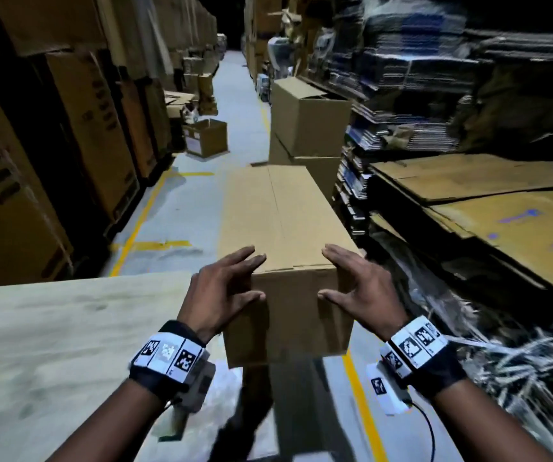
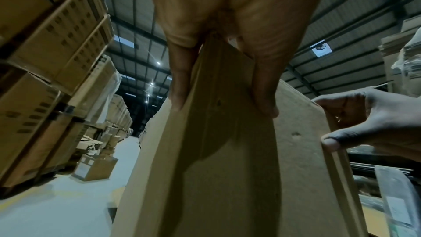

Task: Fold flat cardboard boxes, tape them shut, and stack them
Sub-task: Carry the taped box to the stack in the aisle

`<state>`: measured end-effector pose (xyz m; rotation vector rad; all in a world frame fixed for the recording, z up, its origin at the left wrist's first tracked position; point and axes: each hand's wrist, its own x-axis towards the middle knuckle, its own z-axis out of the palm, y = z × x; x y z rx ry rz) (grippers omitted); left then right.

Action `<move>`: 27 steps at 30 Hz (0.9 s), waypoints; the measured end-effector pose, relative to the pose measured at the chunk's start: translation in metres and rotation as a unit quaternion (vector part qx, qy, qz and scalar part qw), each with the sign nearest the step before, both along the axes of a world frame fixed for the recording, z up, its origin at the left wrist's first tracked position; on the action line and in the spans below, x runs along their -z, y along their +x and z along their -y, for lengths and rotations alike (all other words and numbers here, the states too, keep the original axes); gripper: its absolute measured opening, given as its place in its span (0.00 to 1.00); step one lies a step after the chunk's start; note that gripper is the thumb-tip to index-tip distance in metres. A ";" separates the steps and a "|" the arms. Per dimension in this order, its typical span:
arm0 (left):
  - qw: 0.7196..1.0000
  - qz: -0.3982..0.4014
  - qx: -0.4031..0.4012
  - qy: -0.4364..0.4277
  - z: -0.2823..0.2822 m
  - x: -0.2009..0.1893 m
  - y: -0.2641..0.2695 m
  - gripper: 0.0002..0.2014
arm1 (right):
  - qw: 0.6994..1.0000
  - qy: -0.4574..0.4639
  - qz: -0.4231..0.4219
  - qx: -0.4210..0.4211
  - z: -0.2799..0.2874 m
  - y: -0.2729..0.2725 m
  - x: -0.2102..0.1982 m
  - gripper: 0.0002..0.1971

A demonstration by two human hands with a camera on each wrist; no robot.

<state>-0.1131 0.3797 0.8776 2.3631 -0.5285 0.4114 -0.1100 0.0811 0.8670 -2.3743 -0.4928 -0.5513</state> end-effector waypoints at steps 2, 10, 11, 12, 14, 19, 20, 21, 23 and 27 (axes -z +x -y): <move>1.000 -0.008 0.012 -0.004 0.044 0.003 0.008 0.32 | 1.000 -0.003 -0.014 0.001 0.047 0.002 0.005 0.39; 0.998 -0.068 -0.010 0.002 0.172 0.072 0.068 0.34 | 0.998 -0.020 -0.066 -0.006 0.173 0.069 0.059 0.40; 0.997 -0.077 -0.016 0.005 0.186 0.085 0.082 0.34 | 0.997 -0.022 -0.077 -0.012 0.187 0.085 0.070 0.40; 0.996 -0.087 -0.023 0.007 0.200 0.097 0.098 0.35 | 0.996 -0.026 -0.089 -0.015 0.201 0.104 0.081 0.40; 0.993 -0.116 -0.034 -0.003 0.227 0.121 0.127 0.36 | 0.992 -0.031 -0.119 -0.015 0.225 0.139 0.104 0.40; 0.980 -0.185 -0.074 0.000 0.292 0.187 0.192 0.37 | 0.979 -0.055 -0.193 -0.017 0.277 0.225 0.162 0.40; 0.977 -0.198 -0.079 0.003 0.301 0.201 0.203 0.38 | 0.976 -0.059 -0.207 -0.019 0.285 0.240 0.174 0.40; 0.974 -0.207 -0.087 0.006 0.309 0.215 0.214 0.38 | 0.973 -0.060 -0.220 -0.024 0.293 0.253 0.189 0.40; 0.970 -0.224 -0.093 0.009 0.319 0.243 0.232 0.38 | 0.970 -0.059 -0.233 -0.032 0.303 0.274 0.219 0.40; 0.965 -0.243 -0.088 0.030 0.338 0.322 0.274 0.39 | 0.967 -0.040 -0.248 -0.032 0.325 0.315 0.311 0.40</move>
